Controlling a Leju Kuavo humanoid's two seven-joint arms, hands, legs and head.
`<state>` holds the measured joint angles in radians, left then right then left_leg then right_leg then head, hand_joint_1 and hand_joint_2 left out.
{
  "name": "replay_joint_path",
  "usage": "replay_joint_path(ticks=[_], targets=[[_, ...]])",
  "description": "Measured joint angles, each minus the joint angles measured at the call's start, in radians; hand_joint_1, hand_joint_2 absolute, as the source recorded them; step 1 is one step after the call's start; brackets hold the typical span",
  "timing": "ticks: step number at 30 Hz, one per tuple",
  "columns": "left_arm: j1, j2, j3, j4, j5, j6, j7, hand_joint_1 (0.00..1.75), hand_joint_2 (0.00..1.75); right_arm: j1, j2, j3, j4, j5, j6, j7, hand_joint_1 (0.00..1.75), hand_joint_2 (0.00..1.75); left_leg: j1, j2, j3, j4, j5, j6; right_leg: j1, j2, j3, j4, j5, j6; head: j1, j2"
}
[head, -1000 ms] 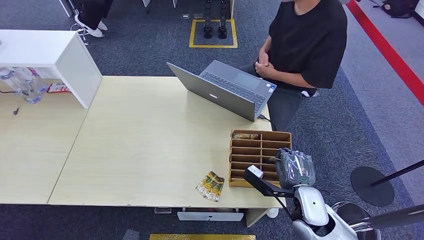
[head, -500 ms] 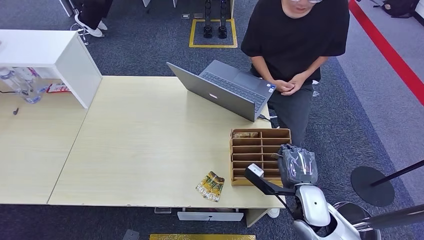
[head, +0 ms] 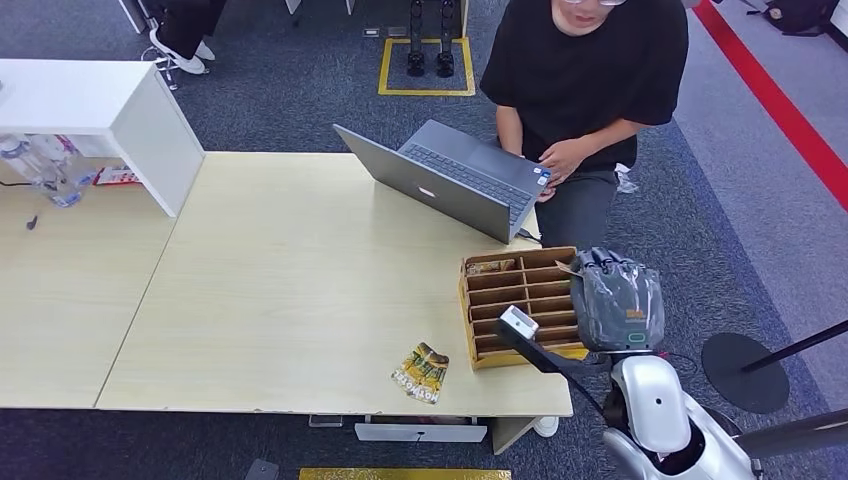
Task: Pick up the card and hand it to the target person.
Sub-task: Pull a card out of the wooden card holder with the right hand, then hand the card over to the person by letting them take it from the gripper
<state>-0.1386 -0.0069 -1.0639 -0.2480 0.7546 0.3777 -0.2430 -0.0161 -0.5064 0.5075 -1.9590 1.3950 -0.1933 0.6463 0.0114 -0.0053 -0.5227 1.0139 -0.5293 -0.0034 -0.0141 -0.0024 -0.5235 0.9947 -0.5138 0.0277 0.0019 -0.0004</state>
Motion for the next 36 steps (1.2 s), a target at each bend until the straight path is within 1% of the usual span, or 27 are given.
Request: replay_joint_path(ticks=[7,15,19,23,32,36], targets=[[0.0,0.0,0.0,0.0,-0.005,-0.001,0.002,0.0,0.0,-0.003,-0.007,-0.041,-0.081,0.005,0.013,-0.009,1.4,1.75,0.0,0.0,0.0,0.0,0.0,0.0,0.0,0.0,0.0,0.0,0.0,0.0,0.0,0.0],[-0.009,0.0,-0.002,0.0,-0.03,-0.011,0.016,0.0,0.0,-0.041,-0.018,-0.09,-0.085,-0.06,0.007,-0.057,1.44,1.75,0.0,0.0,0.0,0.0,0.0,0.0,0.0,0.0,0.0,0.0,0.0,0.0,0.0,0.0],[-0.02,-0.002,-0.007,0.0,-0.042,-0.013,0.024,0.0,0.0,-0.075,-0.019,-0.105,-0.055,-0.106,-0.006,-0.083,1.43,1.75,0.0,0.0,0.0,0.0,0.0,0.0,0.0,0.0,0.0,0.0,0.0,0.0,0.0,0.0],[-0.028,-0.002,-0.008,0.0,-0.051,-0.019,0.032,0.0,0.0,-0.105,-0.018,-0.11,-0.006,-0.124,-0.022,-0.093,1.43,1.75,0.0,0.0,0.0,0.0,0.0,0.0,0.0,0.0,0.0,0.0,0.0,0.0,0.0,0.0],[-0.037,-0.008,-0.009,0.0,-0.058,-0.021,0.038,0.0,0.0,-0.134,-0.014,-0.114,0.076,-0.128,-0.038,-0.094,1.45,1.75,0.0,0.0,-0.001,0.0,0.0,0.0,0.0,0.0,0.0,0.0,0.0,0.0,0.0,0.0],[-0.04,-0.009,-0.01,0.0,-0.062,-0.021,0.04,0.0,0.0,-0.146,-0.011,-0.114,0.123,-0.129,-0.042,-0.101,1.42,1.75,0.0,0.0,-0.001,0.0,0.0,0.0,0.0,0.0,0.0,0.0,0.0,0.0,0.0,0.0]])
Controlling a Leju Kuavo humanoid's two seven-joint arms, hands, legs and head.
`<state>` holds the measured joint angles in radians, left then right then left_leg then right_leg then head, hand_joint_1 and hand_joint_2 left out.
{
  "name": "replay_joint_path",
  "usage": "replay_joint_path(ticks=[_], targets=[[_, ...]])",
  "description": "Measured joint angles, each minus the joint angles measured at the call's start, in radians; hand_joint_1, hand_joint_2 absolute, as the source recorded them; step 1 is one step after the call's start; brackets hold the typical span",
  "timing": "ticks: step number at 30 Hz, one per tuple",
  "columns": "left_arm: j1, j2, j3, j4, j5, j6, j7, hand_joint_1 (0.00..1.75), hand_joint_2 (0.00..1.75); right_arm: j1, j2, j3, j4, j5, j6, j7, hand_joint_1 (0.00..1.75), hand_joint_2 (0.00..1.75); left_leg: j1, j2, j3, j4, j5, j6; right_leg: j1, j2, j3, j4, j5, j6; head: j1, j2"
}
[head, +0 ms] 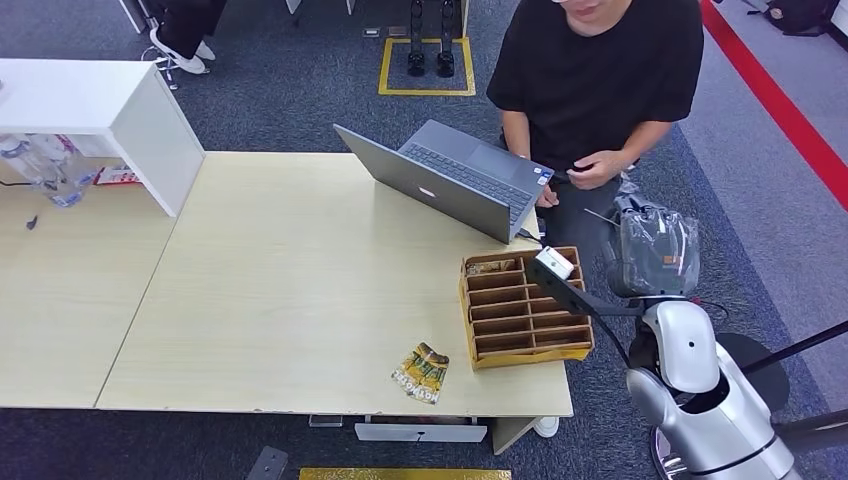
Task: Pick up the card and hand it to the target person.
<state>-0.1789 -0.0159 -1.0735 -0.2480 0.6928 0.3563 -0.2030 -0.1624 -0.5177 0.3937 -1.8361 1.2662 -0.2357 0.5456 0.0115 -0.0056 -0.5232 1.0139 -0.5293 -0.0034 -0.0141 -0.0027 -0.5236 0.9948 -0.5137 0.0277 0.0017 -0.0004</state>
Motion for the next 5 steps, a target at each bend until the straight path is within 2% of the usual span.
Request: replay_joint_path(ticks=[5], targets=[[-0.006,-0.001,-0.003,0.0,-0.005,0.0,0.001,0.0,0.0,-0.014,0.004,0.007,0.071,-0.003,-0.001,-0.003,1.41,1.75,0.0,0.0,0.0,0.0,0.0,0.0,0.0,0.0,0.0,0.0,0.0,0.0,0.0,0.0]])
